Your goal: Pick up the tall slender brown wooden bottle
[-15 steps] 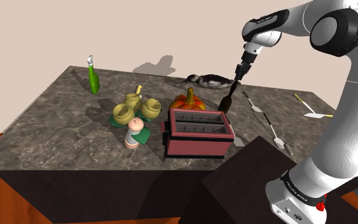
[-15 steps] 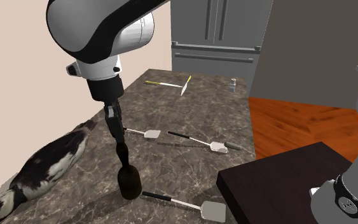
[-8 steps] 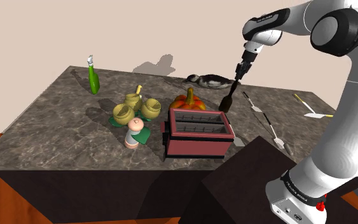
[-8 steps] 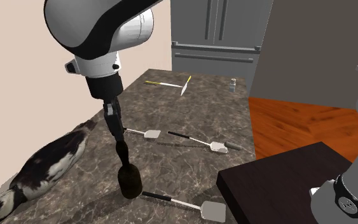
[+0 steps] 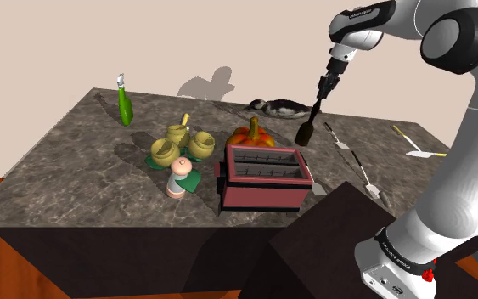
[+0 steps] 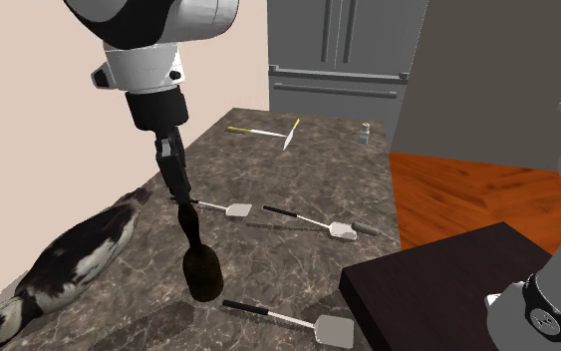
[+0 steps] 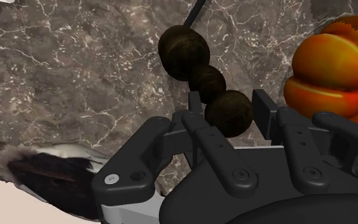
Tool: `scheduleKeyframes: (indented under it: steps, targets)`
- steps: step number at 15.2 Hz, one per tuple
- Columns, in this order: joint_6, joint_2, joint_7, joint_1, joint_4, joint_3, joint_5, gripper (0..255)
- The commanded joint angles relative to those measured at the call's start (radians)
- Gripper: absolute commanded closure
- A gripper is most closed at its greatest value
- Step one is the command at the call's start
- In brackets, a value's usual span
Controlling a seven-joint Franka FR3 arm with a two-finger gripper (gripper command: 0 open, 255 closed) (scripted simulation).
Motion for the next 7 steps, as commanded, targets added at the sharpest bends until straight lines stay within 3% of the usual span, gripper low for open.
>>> scheduleKeyframes:
  steps: [1, 7]
  targets:
    - [-0.025, -0.006, 0.003, -0.001, 0.02, -0.002, -0.003, 255]
    - [-0.075, -0.017, 0.011, -0.002, 0.06, -0.004, -0.009, 255]
